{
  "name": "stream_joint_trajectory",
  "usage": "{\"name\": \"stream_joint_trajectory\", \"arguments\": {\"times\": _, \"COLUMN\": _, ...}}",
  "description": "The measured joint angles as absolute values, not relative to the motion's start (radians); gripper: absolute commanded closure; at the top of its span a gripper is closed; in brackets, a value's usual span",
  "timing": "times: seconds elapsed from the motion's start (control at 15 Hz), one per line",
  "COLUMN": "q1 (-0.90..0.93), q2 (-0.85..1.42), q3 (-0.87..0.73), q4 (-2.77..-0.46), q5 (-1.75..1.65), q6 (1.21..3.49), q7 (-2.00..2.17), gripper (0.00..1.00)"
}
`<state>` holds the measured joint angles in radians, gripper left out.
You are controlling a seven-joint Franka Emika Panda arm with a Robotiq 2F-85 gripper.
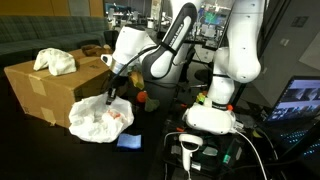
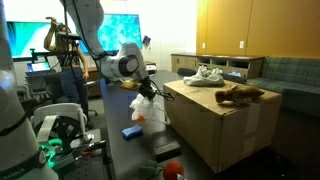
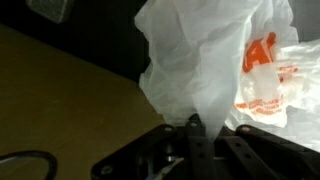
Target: Pick up all the objects from the table and put them on the box, then pick up all the objects from the box and put them on the table
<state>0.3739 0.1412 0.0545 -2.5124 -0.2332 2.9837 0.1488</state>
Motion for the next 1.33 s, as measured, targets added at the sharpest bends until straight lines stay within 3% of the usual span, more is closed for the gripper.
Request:
{"name": "stream_joint_trajectory", "arguments": {"times": 0.53, "q1": 0.340, "q2": -0.191, "q3": 0.001, "q4": -2.628, "q5": -0.620, "q6": 2.829, "q7": 0.677, "gripper": 0.99}}
{"name": "stream_joint_trajectory", "arguments": {"times": 1.33, "q1": 0.311, "q2": -0.590, "q3": 0.378, "q4": -2.745, "q5": -0.593, "q6": 2.455, "q7": 1.172, "gripper": 0.99}}
